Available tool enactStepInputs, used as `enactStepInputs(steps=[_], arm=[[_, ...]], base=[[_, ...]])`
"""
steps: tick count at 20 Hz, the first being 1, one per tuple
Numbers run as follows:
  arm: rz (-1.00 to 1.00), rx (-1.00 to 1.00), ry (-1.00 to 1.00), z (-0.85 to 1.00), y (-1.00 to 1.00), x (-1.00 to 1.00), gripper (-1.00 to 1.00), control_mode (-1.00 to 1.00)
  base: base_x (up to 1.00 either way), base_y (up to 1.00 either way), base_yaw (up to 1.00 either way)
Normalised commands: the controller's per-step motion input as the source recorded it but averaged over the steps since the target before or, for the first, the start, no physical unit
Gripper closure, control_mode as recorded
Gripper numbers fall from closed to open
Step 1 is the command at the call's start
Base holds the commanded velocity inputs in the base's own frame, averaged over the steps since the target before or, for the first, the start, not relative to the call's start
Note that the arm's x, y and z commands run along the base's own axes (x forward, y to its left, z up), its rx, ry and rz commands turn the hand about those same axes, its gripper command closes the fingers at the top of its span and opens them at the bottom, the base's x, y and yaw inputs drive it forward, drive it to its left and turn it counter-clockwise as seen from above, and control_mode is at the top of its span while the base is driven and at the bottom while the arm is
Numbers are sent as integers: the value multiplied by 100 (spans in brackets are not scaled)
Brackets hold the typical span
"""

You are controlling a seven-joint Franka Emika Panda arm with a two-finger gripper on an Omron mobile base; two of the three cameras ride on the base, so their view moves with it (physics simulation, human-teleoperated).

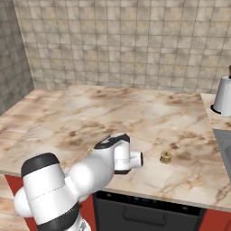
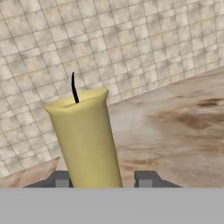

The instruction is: Pick the candle and candle from the dining table and place them in the open cabinet. Close the cabinet after placing the objects.

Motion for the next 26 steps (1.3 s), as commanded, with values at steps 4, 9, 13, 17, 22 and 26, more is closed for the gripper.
enactStepInputs(steps=[4, 9, 13, 17, 22, 26], arm=[[0, 5, 0, 14, -18, -15, 100, -100], [0, 3, -3, 24, -20, -30, 100, -100], [0, 0, 0, 35, -17, -28, 100, -100], [0, 0, 0, 40, -11, -29, 100, -100], [-7, 0, 0, 35, -3, -30, 100, -100], [-13, -5, 0, 23, 0, -25, 100, -100]], base=[[0, 0, 0], [0, 0, 0], [0, 0, 0], [0, 0, 0], [0, 0, 0], [0, 0, 0]])
